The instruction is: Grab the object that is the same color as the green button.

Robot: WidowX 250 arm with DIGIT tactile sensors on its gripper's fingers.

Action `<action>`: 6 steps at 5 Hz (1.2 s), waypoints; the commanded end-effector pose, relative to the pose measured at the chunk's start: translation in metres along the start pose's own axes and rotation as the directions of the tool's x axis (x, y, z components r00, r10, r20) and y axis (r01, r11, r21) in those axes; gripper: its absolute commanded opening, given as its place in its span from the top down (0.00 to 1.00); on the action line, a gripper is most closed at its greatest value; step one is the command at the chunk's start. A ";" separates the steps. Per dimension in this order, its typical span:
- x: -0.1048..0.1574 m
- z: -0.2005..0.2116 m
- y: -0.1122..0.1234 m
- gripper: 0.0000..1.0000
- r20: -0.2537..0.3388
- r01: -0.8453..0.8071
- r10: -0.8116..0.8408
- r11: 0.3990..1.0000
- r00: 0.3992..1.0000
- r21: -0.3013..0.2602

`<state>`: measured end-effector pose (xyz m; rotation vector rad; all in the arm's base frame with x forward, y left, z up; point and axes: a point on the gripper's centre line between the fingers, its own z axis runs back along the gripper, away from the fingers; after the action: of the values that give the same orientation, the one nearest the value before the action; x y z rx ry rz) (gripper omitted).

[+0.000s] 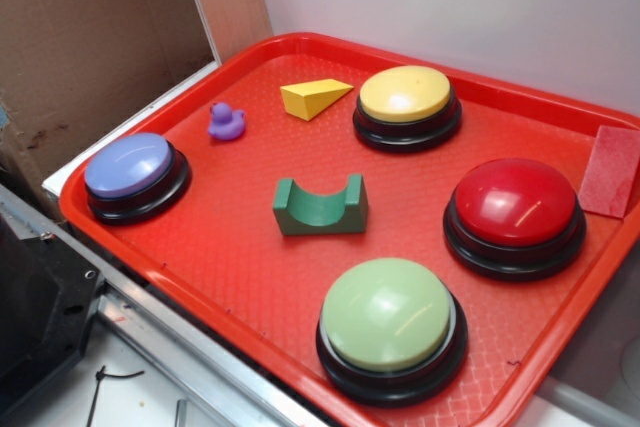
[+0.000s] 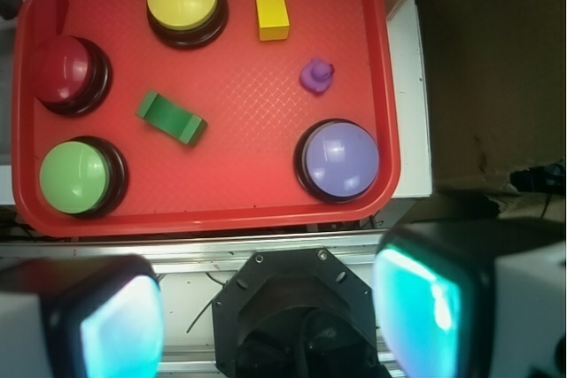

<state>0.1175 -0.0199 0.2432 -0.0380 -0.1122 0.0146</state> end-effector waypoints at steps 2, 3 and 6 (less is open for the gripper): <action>0.000 0.000 0.000 0.00 0.000 0.000 0.000 1.000 1.000 0.000; 0.049 -0.007 -0.051 0.00 0.024 0.247 -0.247 0.969 0.969 -0.021; -0.002 -0.037 -0.188 0.00 0.006 0.816 -0.832 0.542 0.555 -0.200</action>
<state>0.1372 -0.2043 0.1945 -0.1379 0.0338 -0.9559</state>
